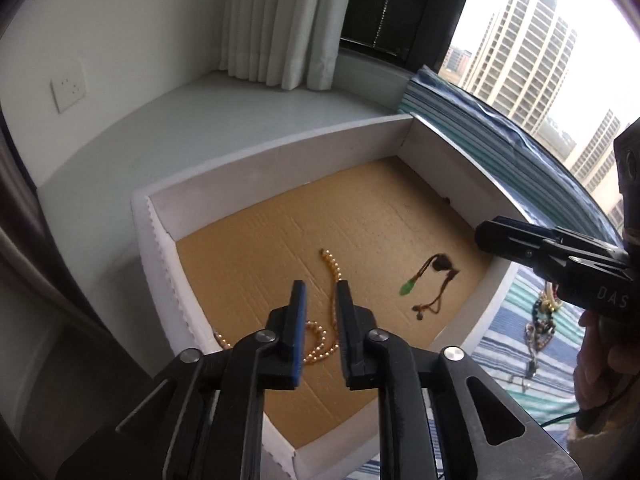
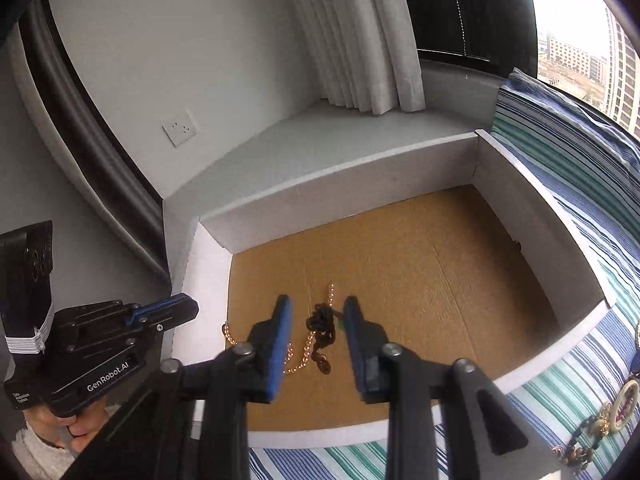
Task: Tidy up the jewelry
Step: 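Carry both items into the white box and open both grippers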
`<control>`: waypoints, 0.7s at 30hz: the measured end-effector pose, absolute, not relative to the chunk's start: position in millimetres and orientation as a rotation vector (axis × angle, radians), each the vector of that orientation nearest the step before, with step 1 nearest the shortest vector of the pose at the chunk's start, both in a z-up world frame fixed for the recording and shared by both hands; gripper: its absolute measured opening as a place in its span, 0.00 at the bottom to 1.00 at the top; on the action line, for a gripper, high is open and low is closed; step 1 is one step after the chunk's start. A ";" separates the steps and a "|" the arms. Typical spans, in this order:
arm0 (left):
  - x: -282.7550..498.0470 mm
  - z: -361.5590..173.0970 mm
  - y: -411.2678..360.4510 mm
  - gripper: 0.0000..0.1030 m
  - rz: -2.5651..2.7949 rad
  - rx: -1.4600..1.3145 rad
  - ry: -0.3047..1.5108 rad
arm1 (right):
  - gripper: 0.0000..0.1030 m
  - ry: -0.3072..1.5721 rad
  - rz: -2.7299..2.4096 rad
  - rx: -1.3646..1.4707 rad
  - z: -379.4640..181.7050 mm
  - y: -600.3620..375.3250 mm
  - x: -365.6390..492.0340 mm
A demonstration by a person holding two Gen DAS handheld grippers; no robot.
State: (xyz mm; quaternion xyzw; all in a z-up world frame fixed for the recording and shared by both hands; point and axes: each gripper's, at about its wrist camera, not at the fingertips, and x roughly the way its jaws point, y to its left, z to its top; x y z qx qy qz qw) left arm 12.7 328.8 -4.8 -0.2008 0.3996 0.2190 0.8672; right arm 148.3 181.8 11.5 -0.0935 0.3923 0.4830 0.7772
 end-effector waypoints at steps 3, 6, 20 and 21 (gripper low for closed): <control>0.6 5.1 326.5 0.71 0.508 -0.402 0.792 | 0.47 0.798 1.017 -0.206 22.1 175.7 145.3; -6.7 12.7 323.4 0.76 0.520 -0.389 0.768 | 0.47 0.757 0.991 -0.190 35.2 163.5 141.9; 15.2 12.5 208.3 0.92 0.336 -0.207 0.755 | 0.61 0.499 0.819 -0.138 87.1 4.9 101.9; 20.5 7.9 196.3 0.92 0.308 -0.192 0.766 | 0.61 0.479 0.782 -0.139 88.1 -11.3 100.3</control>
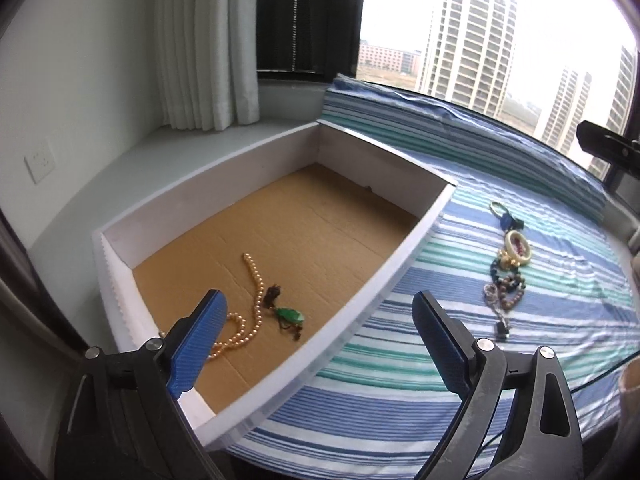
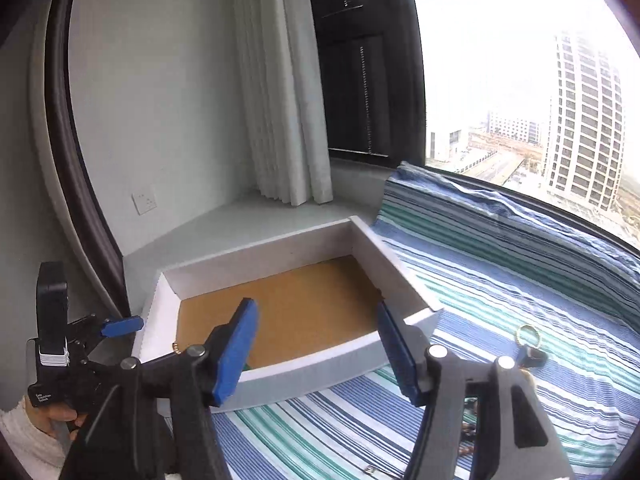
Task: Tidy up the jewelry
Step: 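Carry both items into the white box and open both grippers, then grasp the silver square pendant on its chain with the left gripper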
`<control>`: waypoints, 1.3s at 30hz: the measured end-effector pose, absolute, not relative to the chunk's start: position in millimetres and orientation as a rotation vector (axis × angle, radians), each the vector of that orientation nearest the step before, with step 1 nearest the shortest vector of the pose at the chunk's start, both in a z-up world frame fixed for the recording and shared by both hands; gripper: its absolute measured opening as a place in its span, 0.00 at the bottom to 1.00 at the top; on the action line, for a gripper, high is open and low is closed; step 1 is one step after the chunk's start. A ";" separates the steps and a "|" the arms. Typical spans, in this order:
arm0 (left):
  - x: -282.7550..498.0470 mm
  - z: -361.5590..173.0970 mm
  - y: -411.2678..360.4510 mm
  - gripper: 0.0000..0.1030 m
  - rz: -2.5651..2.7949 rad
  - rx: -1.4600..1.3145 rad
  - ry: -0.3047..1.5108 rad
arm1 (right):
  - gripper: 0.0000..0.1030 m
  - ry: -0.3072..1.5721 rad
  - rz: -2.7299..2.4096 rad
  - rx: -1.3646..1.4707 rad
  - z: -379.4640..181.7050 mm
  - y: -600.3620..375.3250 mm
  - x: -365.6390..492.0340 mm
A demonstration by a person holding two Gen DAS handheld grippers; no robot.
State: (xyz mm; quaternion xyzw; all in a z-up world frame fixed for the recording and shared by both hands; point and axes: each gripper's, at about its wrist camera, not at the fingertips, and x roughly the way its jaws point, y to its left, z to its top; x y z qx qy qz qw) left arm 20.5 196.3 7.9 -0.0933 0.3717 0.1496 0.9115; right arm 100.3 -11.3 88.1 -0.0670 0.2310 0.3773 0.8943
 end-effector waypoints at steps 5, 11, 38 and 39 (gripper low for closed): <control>43.2 -18.0 144.8 0.92 0.157 -0.181 0.846 | 0.61 0.471 0.609 -0.112 71.7 -90.0 95.6; 61.1 -45.2 93.6 0.92 0.045 -0.144 0.937 | 0.61 0.585 0.450 -0.038 -0.1 -161.8 85.7; 170.5 -145.4 -39.8 0.61 -0.120 0.003 1.092 | 0.61 0.841 0.347 0.206 -128.5 -245.3 58.1; 168.6 -144.3 -41.8 0.50 -0.101 0.029 1.058 | 0.61 0.841 0.345 0.209 -128.6 -246.4 58.1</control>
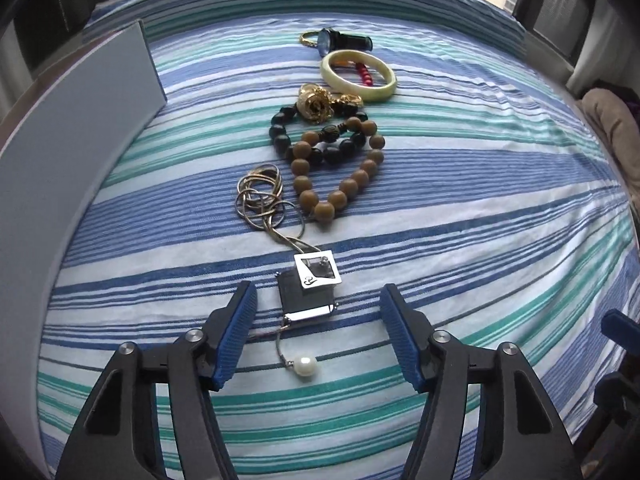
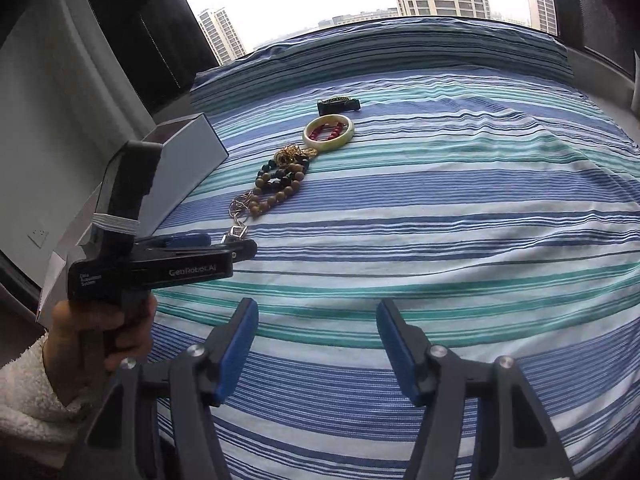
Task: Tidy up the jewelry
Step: 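Grasp the silver square pendant on its chain with the left gripper, then grasp the wooden bead bracelet with the right gripper while the left holds the pendant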
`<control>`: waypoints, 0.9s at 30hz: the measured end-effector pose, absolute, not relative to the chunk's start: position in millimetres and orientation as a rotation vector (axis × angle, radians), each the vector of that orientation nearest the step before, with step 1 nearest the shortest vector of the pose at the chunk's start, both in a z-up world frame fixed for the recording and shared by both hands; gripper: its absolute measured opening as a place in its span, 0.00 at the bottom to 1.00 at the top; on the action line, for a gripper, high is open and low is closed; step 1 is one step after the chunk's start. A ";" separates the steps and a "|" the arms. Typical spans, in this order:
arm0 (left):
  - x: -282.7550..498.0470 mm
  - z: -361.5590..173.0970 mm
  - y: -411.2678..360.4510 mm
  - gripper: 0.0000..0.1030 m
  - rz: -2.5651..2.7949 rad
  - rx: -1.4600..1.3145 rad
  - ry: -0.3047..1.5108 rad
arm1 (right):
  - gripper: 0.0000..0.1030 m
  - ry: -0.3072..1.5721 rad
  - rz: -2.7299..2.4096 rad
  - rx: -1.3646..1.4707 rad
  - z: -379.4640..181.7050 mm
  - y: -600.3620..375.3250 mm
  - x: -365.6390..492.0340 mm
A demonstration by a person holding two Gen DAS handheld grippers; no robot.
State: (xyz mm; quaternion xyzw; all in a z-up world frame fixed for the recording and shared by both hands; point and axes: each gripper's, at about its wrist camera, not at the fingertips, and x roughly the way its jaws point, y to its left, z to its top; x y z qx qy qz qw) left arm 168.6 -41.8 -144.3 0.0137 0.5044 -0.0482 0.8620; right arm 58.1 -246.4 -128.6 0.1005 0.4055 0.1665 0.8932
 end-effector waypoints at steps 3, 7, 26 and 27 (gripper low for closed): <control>167.4 -141.5 -36.2 0.29 -0.116 0.014 1.057 | 0.61 0.846 0.337 0.219 -130.8 -250.6 60.2; 159.9 -131.4 -9.4 0.29 -0.113 -0.093 1.072 | 0.61 0.864 0.343 0.235 -131.7 -253.1 72.3; 96.3 -98.9 85.4 0.29 -0.014 -0.248 1.032 | 0.51 0.975 0.568 0.008 -130.1 -109.0 197.9; 95.3 -99.3 86.7 0.29 -0.012 -0.252 1.032 | 0.49 0.973 0.558 -0.016 -132.6 -99.0 203.4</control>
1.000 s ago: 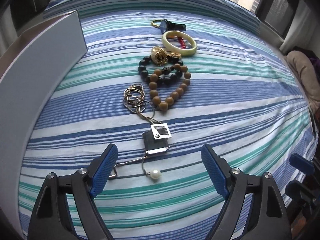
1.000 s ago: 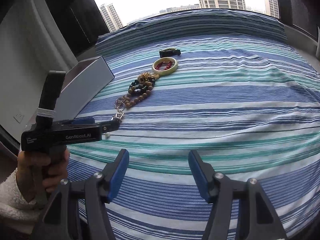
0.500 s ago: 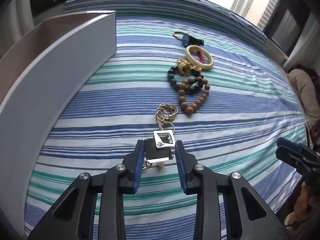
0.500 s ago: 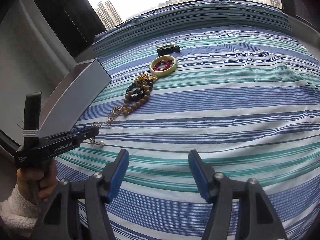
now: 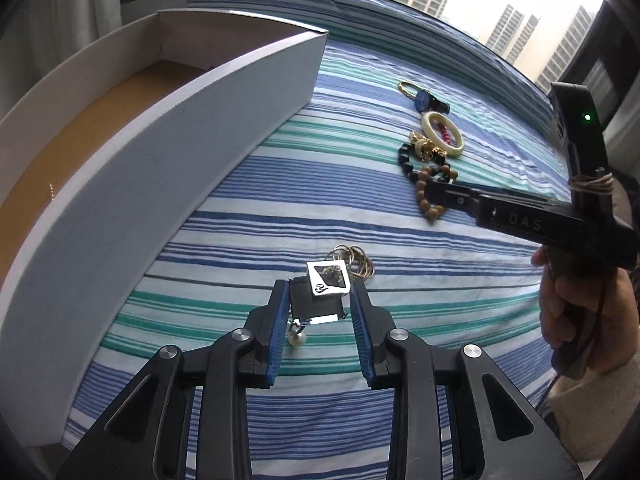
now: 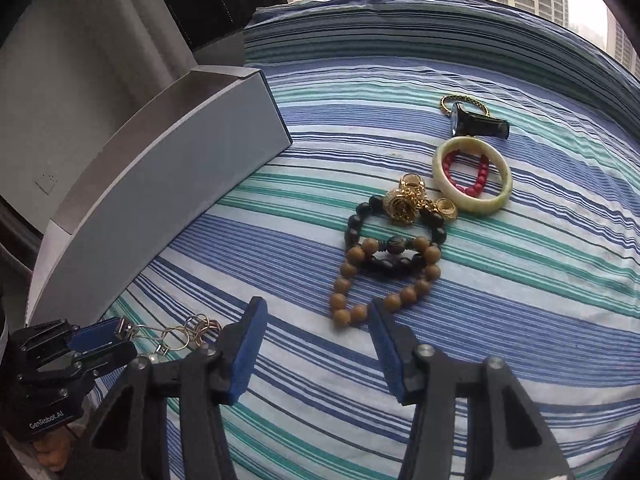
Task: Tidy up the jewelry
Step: 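Grasp the wooden bead bracelet with the right gripper while the left holds the pendant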
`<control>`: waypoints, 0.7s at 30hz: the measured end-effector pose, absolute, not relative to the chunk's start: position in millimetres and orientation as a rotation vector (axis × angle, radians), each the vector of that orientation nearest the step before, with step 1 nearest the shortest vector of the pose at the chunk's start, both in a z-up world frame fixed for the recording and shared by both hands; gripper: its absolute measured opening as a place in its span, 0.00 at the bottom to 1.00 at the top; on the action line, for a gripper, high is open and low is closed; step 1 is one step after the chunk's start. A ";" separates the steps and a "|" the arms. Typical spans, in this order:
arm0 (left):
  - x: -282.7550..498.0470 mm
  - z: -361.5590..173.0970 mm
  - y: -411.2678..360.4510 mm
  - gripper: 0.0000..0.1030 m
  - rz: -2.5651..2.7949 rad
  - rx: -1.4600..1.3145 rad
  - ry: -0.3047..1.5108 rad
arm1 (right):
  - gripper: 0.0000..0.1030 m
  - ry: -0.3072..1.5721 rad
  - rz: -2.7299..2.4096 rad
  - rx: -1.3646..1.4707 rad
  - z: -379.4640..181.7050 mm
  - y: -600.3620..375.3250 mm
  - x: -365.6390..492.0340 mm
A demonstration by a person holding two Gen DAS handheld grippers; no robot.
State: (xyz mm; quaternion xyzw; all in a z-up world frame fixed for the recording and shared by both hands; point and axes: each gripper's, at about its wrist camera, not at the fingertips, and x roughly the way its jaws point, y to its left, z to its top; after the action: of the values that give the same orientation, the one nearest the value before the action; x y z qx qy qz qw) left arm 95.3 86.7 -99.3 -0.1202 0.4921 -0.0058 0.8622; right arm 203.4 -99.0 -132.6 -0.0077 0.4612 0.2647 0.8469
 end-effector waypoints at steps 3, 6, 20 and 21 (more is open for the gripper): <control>91.4 -99.0 91.8 0.29 -0.009 -0.266 1.029 | 0.42 1.008 0.491 -0.071 -148.2 -79.1 227.1; 87.2 -97.7 94.8 0.29 -0.006 -0.265 1.024 | 0.24 1.035 0.435 -0.075 -159.2 -76.0 235.8; 69.6 -49.3 109.2 0.29 -0.026 -0.291 0.969 | 0.12 0.954 0.618 0.264 -76.8 -146.4 179.8; 67.7 -44.6 109.6 0.29 -0.021 -0.287 0.964 | 0.12 0.949 0.639 0.276 -71.7 -148.3 174.8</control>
State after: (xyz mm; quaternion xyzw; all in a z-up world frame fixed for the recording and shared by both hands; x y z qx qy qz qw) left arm 67.7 109.6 -44.6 -0.1374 0.4618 -0.0099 0.8762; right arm 174.8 -148.3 -71.7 0.1302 0.4476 0.3012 0.8318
